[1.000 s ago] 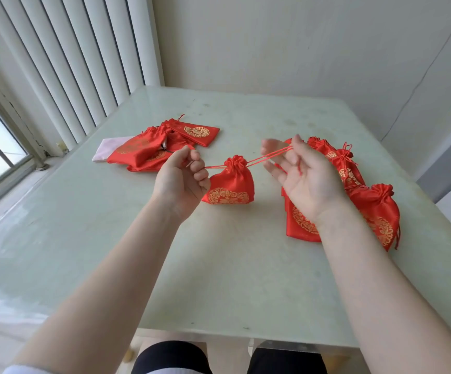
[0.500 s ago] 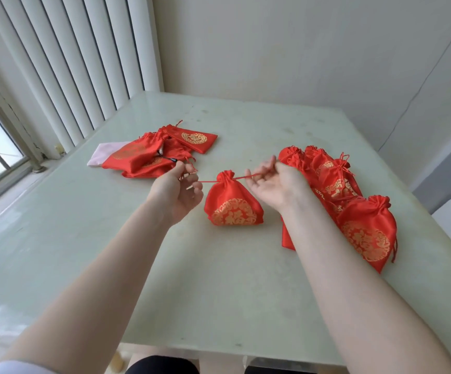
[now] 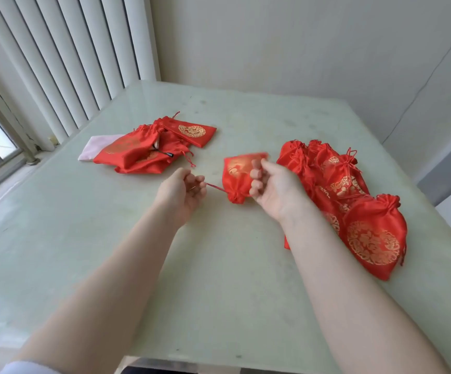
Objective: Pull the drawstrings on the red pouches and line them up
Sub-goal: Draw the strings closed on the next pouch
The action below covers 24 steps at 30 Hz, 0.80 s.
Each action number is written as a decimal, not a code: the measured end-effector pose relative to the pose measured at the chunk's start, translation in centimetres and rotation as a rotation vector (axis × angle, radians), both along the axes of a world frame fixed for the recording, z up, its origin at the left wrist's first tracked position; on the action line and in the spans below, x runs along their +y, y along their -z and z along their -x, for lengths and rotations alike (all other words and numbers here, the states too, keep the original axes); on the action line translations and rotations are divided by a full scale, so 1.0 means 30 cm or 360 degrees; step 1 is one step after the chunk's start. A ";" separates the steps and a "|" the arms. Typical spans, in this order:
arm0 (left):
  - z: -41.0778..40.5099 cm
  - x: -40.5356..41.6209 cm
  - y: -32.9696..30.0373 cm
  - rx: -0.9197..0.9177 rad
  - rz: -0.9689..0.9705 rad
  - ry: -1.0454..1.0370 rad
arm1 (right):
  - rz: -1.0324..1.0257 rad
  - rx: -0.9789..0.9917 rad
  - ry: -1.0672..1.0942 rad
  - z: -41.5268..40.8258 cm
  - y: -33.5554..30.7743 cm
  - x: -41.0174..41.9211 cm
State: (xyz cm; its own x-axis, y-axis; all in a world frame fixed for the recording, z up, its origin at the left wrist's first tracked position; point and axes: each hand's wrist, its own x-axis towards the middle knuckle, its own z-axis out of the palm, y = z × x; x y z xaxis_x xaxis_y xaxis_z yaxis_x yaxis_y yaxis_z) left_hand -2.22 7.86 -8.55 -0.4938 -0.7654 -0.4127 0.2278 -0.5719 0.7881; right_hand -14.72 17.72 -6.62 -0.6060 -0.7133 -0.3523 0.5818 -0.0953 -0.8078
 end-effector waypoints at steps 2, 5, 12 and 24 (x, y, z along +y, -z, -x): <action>-0.002 0.002 0.002 -0.0104 0.0079 0.0067 | -0.0197 0.0090 0.0009 -0.012 0.048 0.015; -0.008 0.018 -0.020 -0.0232 0.0335 0.0171 | -0.0271 0.0264 -0.0009 -0.034 0.063 0.038; 0.028 0.068 -0.068 -0.0157 0.0484 0.0353 | -0.0506 0.0809 -0.0291 -0.085 0.030 0.074; 0.032 0.079 -0.019 0.0110 0.0573 0.0357 | -0.0497 0.1329 -0.0513 -0.082 0.069 0.080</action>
State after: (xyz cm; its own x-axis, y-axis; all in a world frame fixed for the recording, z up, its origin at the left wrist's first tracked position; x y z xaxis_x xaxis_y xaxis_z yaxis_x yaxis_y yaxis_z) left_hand -3.17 10.24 -7.97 -0.6816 -0.7251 -0.0988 0.1886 -0.3046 0.9336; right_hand -12.25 20.11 -8.68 -0.5384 -0.8371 -0.0971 -0.2353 0.2599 -0.9365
